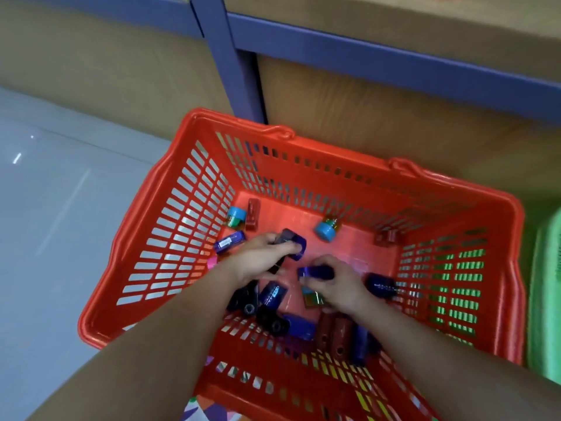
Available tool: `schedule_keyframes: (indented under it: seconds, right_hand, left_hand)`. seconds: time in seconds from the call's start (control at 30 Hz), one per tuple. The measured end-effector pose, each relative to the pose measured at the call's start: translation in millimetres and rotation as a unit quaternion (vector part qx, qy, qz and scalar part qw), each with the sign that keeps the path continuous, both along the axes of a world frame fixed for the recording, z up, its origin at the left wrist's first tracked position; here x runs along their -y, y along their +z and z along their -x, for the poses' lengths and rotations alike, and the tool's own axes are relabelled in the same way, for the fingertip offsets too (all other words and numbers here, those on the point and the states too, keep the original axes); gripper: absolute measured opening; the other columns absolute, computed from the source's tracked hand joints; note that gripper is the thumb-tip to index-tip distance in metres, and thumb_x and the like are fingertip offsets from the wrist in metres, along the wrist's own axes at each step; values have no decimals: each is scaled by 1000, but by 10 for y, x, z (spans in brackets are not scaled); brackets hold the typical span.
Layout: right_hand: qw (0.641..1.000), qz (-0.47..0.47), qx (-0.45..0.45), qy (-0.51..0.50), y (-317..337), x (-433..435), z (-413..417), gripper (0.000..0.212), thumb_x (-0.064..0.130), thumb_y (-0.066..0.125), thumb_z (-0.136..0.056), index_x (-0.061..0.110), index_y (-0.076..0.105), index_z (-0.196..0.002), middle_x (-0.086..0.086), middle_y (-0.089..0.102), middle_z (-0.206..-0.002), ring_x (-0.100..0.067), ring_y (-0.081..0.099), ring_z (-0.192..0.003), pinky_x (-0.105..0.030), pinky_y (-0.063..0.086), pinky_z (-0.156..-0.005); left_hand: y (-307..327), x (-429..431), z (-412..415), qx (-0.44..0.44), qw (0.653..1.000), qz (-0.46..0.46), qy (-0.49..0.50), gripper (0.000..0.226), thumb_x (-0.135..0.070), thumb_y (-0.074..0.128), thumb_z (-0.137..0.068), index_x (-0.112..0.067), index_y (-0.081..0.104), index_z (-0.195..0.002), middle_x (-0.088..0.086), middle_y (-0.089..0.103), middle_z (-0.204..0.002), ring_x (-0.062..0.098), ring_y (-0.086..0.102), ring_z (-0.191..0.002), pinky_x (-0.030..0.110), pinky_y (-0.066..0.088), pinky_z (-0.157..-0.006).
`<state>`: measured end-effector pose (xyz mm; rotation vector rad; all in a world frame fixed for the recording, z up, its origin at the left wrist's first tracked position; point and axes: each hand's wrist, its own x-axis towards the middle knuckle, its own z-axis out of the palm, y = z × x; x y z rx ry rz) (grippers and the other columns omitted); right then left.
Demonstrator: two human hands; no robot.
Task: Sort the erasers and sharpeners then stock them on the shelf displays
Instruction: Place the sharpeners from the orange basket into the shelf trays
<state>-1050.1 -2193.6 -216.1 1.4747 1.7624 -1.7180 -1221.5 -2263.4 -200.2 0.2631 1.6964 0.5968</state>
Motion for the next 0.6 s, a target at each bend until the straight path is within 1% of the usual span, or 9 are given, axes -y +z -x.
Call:
schedule_keyframes:
  seconds: [0.03,0.07,0.13,0.2,0.3,0.4,0.5,0.57,0.6]
  right_hand:
    - [983,117,-33,-135,101,-78,-11,32,33,72,-84,20,61,-111,-4,62,-104,-16,63,-84,-33,55,-64]
    - [948,212,-64,-231,233,-161,-28,29,33,68,-86,17,62,-109,-6,64,-99,-18,63,-81,-35,55,-63]
    - [886,320,-124,-311,491,-310,-90,28,30,59,-87,11,62,-107,-12,62,-93,-22,61,-80,-37,55,-67]
    - [859,349,-181,-327,745,-430,-152,26,23,56,-80,14,64,-104,-13,62,-93,-24,62,-81,-39,55,-71]
    - [879,307,-212,-298,1124,-551,-255,22,30,68,-79,24,65,-100,-4,66,-90,-19,62,-81,-39,55,-71]
    - [910,231,-205,-276,1465,-642,-402,17,36,74,-80,27,65,-92,0,71,-84,-17,65,-76,-37,56,-70]
    - [916,198,-220,-270,1827,-700,-569,18,36,72,-82,27,64,-95,-3,71,-84,-19,67,-71,-34,54,-68]
    - [919,192,-228,-257,2072,-719,-690,21,40,66,-85,22,65,-96,-6,69,-74,-19,66,-62,-29,48,-63]
    - [921,189,-231,-249,2189,-726,-751,23,42,63,-86,20,66,-93,-6,67,-70,-18,66,-59,-26,44,-59]
  left_hand:
    - [101,-52,-36,63,997,-7,43,47,-49,72,-77,-25,61,-116,-1,60,-118,16,67,-81,30,58,-71]
    - [213,-105,-82,102,992,-21,69,48,-52,71,-77,-24,62,-115,0,61,-116,16,65,-74,31,57,-72]
    - [426,-215,-207,137,985,-57,86,46,-56,69,-74,-22,66,-106,1,66,-96,16,61,-66,34,56,-77]
    - [619,-319,-336,151,979,-96,96,44,-54,69,-72,-23,67,-103,0,68,-87,17,62,-71,36,54,-80]
    - [912,-432,-505,139,976,-157,59,31,-29,69,-85,-25,63,-115,-1,70,-101,16,65,-87,34,52,-81]
    - [1196,-502,-710,48,973,-226,1,37,-10,70,-84,-28,62,-115,-3,68,-102,15,66,-86,32,53,-76]
    - [1477,-572,-916,-88,942,-320,-36,39,-19,80,-72,-29,65,-107,-4,70,-98,10,66,-84,32,55,-79]
    - [1702,-619,-1044,-138,920,-362,-62,32,-33,79,-67,-29,67,-96,-5,69,-88,7,63,-76,28,53,-73]
    - [1819,-640,-1113,-159,912,-371,-71,30,-40,77,-66,-26,66,-90,-2,68,-82,9,61,-71,31,51,-68]
